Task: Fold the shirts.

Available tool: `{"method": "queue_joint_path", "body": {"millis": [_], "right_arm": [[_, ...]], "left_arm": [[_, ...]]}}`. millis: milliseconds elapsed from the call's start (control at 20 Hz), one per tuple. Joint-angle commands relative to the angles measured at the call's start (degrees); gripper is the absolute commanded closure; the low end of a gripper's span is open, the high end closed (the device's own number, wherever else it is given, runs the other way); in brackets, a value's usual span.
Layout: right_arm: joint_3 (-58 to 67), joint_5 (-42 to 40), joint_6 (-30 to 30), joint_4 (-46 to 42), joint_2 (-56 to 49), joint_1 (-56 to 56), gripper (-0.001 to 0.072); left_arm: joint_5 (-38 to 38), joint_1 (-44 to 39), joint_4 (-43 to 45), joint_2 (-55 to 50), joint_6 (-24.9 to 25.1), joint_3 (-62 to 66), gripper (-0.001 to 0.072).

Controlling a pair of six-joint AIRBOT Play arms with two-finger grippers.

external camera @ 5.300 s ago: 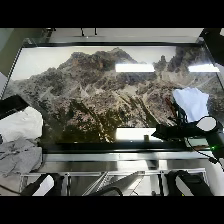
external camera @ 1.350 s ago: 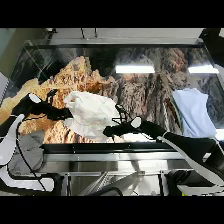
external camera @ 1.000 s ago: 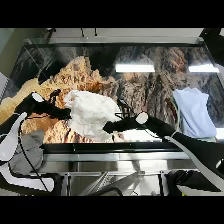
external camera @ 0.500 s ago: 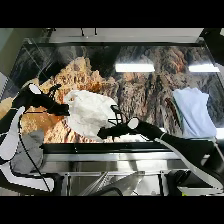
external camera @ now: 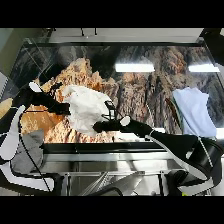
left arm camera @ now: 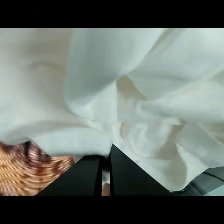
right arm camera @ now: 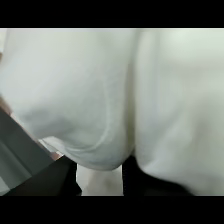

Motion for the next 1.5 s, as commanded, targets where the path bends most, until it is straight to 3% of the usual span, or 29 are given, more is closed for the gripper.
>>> {"method": "queue_joint_path", "body": {"millis": [0, 50, 150, 350, 450, 800, 1000, 1300, 1450], "right_arm": [[0.61, -1.79, -1.14, 0.81, -0.17, -2.60, 0.0436], [0.63, -1.70, -1.16, 0.76, -0.04, -3.34, 0.0558], [0.63, -1.44, -1.77, 0.55, 0.59, -4.48, 0.0689], [0.66, -1.36, -9.92, 0.52, 7.50, -6.14, 0.0690], [0.66, -1.40, -12.50, -0.09, 15.10, -9.31, 0.0690], [0.81, -1.38, -12.52, -4.66, 49.66, -27.61, 0.0690], [1.73, -1.38, -12.50, -5.33, 62.14, -30.86, 0.0690], [6.84, -1.40, -13.79, -8.07, 62.58, -31.08, 0.0690], [7.08, -0.13, -16.17, -8.92, 56.22, -31.08, 0.0690]], "left_arm": [[-0.79, 0.00, 0.04, 0.04, 0.15, 0.07, 0.0694], [-0.81, 0.00, 0.04, 0.04, 0.15, 0.07, 0.0694], [-0.79, 0.00, 0.07, 0.04, 0.17, 0.09, 0.0694], [-0.57, 0.33, -0.87, 2.19, 0.22, 0.13, 0.0695], [-0.68, 1.79, -5.29, 7.15, 0.68, 0.22, 0.0695], [-5.97, 13.79, -31.80, 34.03, 3.93, 12.50, 0.0695], [-4.68, 20.20, -32.39, 47.25, 3.89, 21.16, 0.0695], [4.81, 25.66, -30.32, 55.17, 3.87, 24.00, 0.0695], [3.89, 25.27, -30.01, 51.12, 4.11, 23.69, 0.0695]]}}
